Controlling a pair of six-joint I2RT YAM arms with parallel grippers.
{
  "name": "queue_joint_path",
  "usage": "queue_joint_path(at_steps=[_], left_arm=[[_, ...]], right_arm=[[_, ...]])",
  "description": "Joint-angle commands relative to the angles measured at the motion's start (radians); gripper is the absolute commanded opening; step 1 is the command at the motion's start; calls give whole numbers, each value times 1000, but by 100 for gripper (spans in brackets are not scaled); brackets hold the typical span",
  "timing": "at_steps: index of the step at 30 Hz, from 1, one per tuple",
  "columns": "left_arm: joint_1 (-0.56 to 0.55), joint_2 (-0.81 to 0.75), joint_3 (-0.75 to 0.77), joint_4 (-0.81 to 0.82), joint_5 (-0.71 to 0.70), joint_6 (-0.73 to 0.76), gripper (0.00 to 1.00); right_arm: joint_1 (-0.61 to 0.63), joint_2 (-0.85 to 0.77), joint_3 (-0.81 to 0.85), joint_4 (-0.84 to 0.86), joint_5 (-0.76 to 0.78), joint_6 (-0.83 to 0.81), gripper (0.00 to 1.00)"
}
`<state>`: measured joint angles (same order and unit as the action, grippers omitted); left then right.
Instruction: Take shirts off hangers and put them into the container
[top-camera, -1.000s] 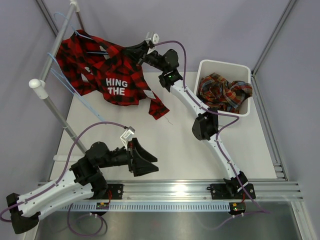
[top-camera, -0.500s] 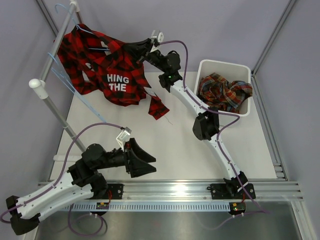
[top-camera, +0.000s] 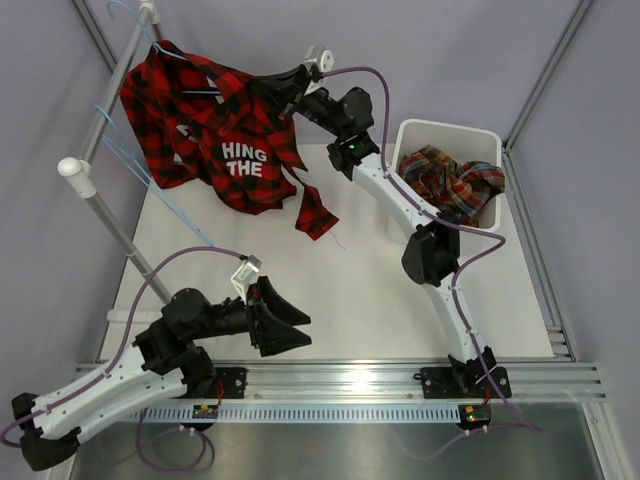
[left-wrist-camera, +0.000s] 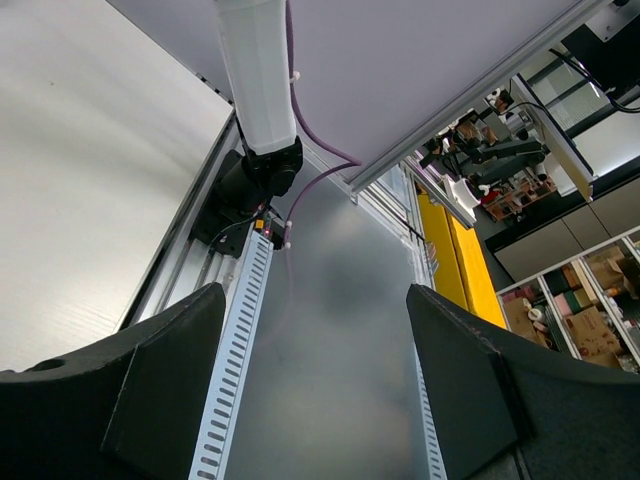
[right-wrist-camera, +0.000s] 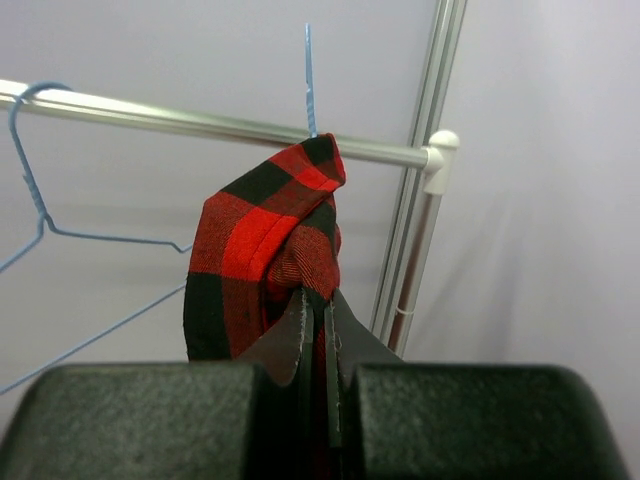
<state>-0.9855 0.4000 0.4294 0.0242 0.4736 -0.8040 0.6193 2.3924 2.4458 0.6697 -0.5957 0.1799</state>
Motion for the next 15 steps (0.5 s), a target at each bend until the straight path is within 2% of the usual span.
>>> queue_joint_path(at_steps=[1,3,6,8,9,10,12,15], left_arm=[[-4,7,32,40,33,22,78],[-4,10,40,40,28,32,78],[-4,23,54,13,20,49,77],[-4,33,60,2,14,57,72],[-5,45,63,-1,11,60,65],[-4,54,75,-4,8,61,63],[-5,72,91,-7,11,66,63],[-4,95,129,-6,13,77,64]], right_arm=[[-13,-186,-11,30,1,-59,0],[-26,-216,-27,-4,-15,-69,0],[-49,-275,-18,-140,-18,-115,0],[-72,-318,-21,-251,-19,-151,0],[-79,-352,-15,-347,-16,-167,0],[-85,-372,-22,-382,-9,-206,0],[-111,-412,-28,-520,16,-238,0],[-162,-521,-56,-635,31,-260,0]])
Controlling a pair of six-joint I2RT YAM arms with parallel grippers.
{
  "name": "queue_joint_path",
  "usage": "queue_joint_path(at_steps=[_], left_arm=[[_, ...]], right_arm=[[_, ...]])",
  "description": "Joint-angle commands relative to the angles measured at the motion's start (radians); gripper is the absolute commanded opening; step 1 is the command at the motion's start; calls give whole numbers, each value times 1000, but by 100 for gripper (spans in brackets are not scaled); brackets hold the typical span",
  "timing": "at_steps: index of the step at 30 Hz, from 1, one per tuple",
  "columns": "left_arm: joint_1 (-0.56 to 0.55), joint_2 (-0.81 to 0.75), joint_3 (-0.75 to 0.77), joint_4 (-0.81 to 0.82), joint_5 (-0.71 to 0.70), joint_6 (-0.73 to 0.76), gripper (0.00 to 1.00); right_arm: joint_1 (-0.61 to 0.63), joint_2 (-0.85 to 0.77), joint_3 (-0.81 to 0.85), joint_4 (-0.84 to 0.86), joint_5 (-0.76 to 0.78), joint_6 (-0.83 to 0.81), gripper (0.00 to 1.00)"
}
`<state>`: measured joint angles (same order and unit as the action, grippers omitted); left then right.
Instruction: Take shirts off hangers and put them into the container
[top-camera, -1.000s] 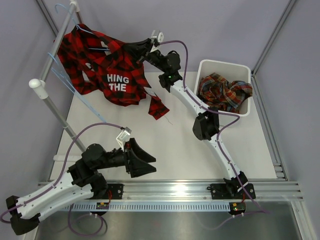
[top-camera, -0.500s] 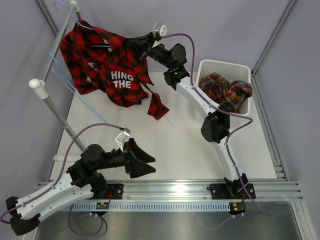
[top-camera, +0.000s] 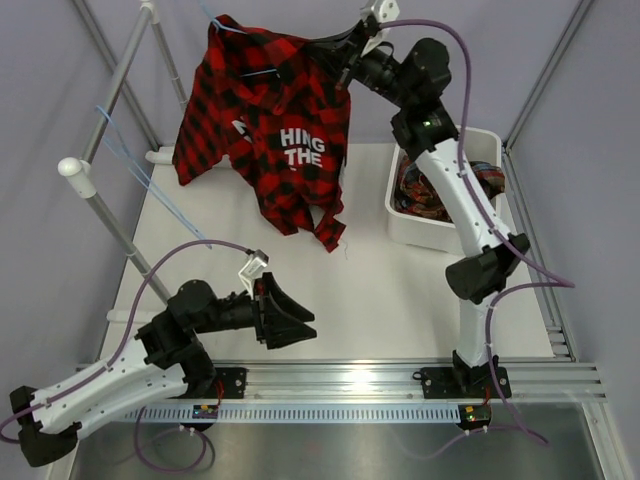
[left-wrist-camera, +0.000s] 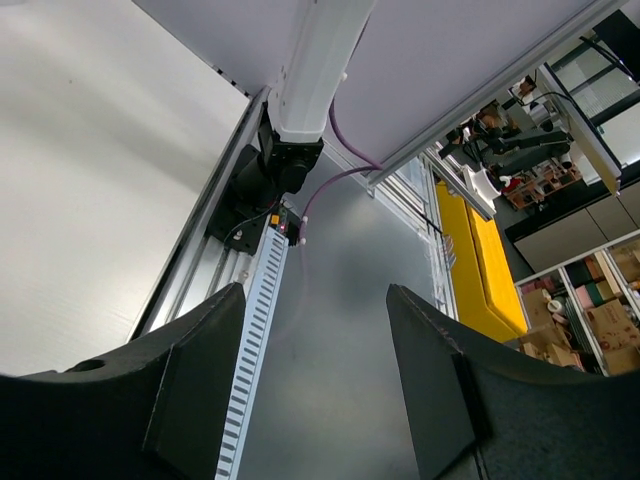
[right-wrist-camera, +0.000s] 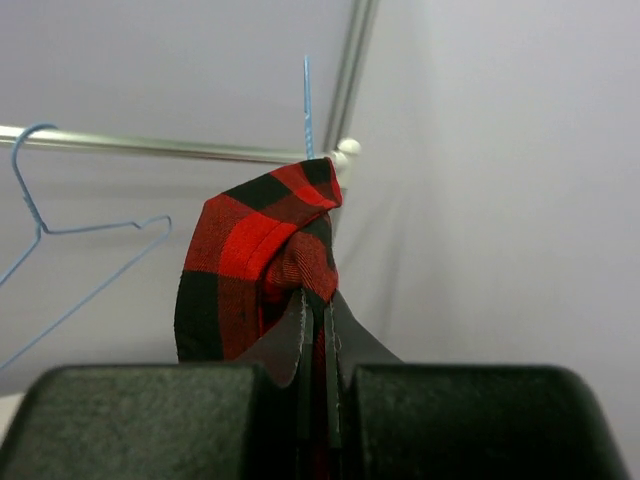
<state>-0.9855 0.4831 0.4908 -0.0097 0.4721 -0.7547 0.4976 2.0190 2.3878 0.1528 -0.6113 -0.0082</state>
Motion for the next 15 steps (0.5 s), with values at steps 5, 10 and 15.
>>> queue_joint_path(at_steps=[5,10,15], left_arm=[[-5,34,133,36,-24,35,64],[-5,54,225,37,-82,41,64],[-4,115,412,-25,-190,74,64]], right_arm=[[-103,-264,-29,-240,41,-70,0],[-117,-411,-93,-300,67,-59,0],[-116,-525,-125,-349,65,0,0]])
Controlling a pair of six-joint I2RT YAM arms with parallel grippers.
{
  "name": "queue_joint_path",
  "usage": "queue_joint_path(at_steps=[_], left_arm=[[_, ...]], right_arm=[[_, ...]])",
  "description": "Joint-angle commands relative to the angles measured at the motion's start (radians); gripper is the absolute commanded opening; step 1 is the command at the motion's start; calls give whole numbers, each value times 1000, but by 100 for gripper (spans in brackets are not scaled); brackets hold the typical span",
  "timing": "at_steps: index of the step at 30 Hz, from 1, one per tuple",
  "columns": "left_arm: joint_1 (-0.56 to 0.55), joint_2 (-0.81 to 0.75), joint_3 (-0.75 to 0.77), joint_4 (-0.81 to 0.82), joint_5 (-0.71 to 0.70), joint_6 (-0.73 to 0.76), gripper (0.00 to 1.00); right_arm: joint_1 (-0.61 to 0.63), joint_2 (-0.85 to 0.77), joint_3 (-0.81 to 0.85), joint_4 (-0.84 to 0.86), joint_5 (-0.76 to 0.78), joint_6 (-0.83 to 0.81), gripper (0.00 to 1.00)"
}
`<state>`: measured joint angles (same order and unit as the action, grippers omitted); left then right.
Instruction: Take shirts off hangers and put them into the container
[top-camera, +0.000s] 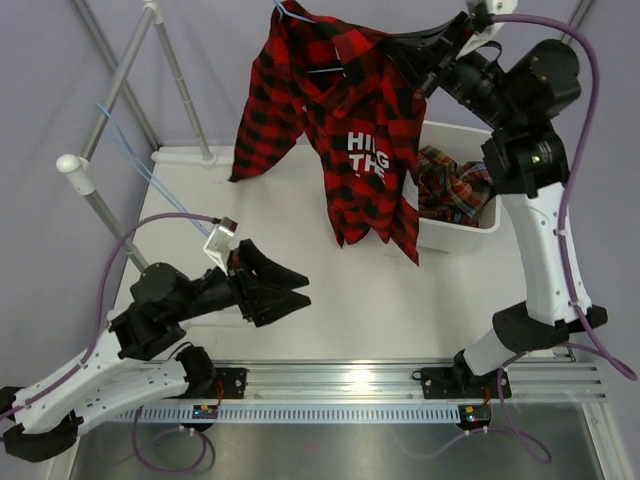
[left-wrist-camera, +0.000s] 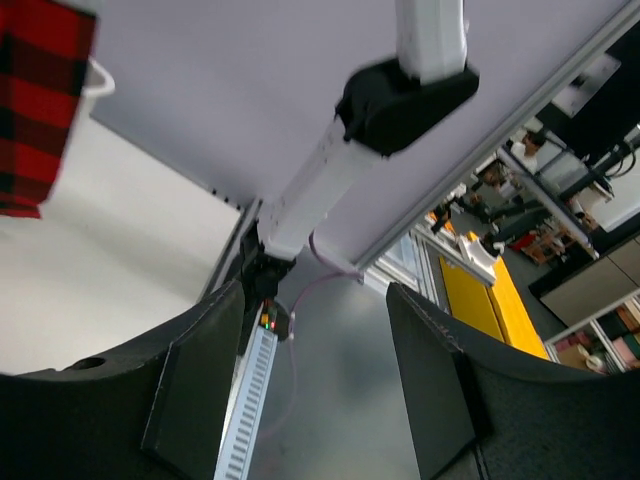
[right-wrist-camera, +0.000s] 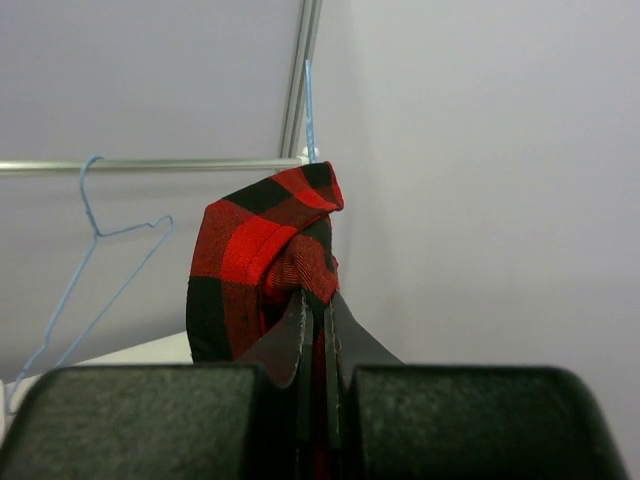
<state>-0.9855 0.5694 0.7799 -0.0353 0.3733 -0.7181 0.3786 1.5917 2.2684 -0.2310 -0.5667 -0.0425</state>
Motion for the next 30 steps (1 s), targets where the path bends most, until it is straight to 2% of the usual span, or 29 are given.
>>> queue_joint_path(at_steps=[1,5,8,11,14,16,19,25,27,30], left_arm=[[-4,40,155,-20,-135,51,65],[-5,113,300,-25,-240,86,65],[-5,210,425,-8,-238,137,65],[-4,303,538,-17,-298,196,65],[-4,375,608,1,-370,238,65],[-5,400,614,55,-448,246,65],[-5,441,616,96,-546,226,58],[-5,465,591,155,-773,210,58],[-5,474,623,146,-844,233,58],[-4,503,701,147,-863,296,58]], right_arm=[[3,-113,-13,30,22,36,0],[3,-156,3,-56,40,36,0],[5,-203,-32,-111,28,36,0],[3,-303,-224,-30,31,87,0],[5,-386,-337,11,18,128,0],[5,-423,-366,13,5,148,0],[5,-464,-400,-7,14,150,0],[5,-499,-389,-83,4,122,0],[5,-513,-402,-102,4,113,0],[5,-521,-403,-117,1,108,0]])
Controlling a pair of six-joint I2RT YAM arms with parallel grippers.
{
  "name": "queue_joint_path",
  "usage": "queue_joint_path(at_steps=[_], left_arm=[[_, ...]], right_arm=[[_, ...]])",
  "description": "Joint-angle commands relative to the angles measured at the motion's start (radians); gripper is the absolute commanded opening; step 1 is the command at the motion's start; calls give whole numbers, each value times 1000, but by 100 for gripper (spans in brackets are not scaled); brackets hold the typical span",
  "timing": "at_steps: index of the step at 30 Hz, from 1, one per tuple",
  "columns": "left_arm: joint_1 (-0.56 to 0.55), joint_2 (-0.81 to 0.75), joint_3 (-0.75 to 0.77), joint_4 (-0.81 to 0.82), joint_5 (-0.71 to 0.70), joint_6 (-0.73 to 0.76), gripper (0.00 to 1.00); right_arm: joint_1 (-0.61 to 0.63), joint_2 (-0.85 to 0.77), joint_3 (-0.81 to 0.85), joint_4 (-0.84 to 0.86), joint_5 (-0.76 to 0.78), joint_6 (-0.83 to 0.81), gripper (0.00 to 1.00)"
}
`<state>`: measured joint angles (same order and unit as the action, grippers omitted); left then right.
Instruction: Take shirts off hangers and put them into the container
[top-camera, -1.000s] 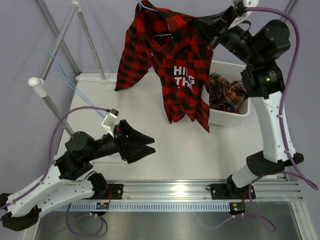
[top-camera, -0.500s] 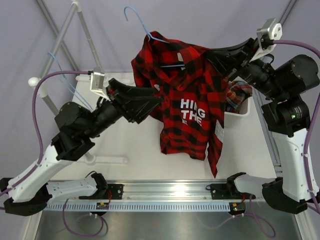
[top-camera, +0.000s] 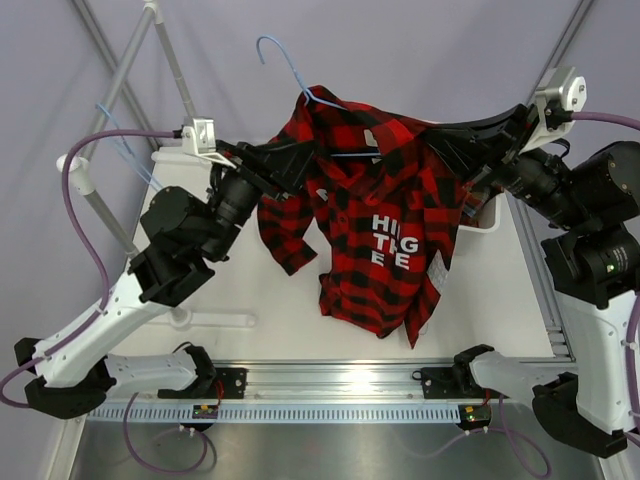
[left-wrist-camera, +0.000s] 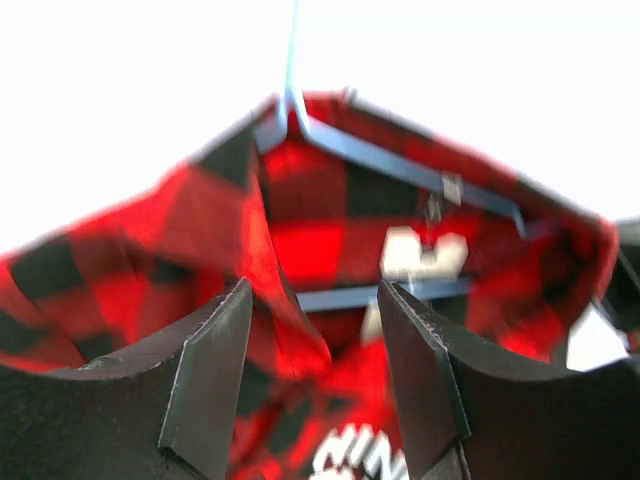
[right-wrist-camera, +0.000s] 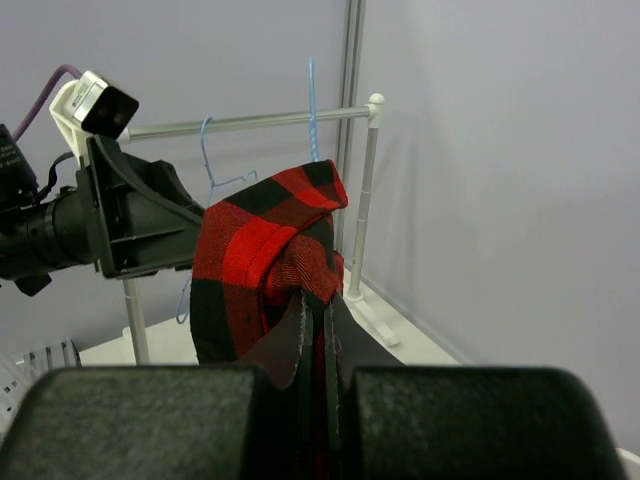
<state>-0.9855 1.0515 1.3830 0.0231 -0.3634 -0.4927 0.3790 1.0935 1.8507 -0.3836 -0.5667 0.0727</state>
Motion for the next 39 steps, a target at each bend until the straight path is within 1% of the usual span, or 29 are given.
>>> queue_joint_path(at_steps=[1,3,4,7,9,10,14,17,23,28,30,33,35,39], left_arm=[[-2,31,126,84,-121,86,58],[8,62,195,55,-88,115,59],[33,97,268,10,-68,115,59],[83,154,385,-81,32,86,58],[129,169,407,-117,70,57,58],[155,170,396,-114,84,49,57],[200,180,384,-114,144,-4,57],[203,174,367,-118,152,-15,57],[203,157,332,-121,155,-43,56],[205,137,275,-106,165,-73,54],[205,136,266,-103,165,-75,51],[205,136,264,-115,164,-72,43],[205,131,260,-114,164,-72,42],[203,125,261,-114,159,-66,32]], right_arm=[[6,-26,5,37,-4,-5,0],[4,-35,-5,43,-12,5,0],[6,-40,-16,45,-18,6,0],[4,-64,-51,54,-30,19,0],[4,-86,-68,55,-33,22,0],[4,-90,-82,55,-33,22,0],[4,-103,-96,52,-44,27,0],[6,-113,-116,78,-41,42,0],[6,-103,-102,92,-53,62,0],[4,-101,-100,92,-47,65,0],[4,-99,-102,98,-47,70,0],[6,-103,-104,101,-45,72,0],[4,-101,-99,97,-41,67,0],[4,-98,-102,100,-47,72,0]])
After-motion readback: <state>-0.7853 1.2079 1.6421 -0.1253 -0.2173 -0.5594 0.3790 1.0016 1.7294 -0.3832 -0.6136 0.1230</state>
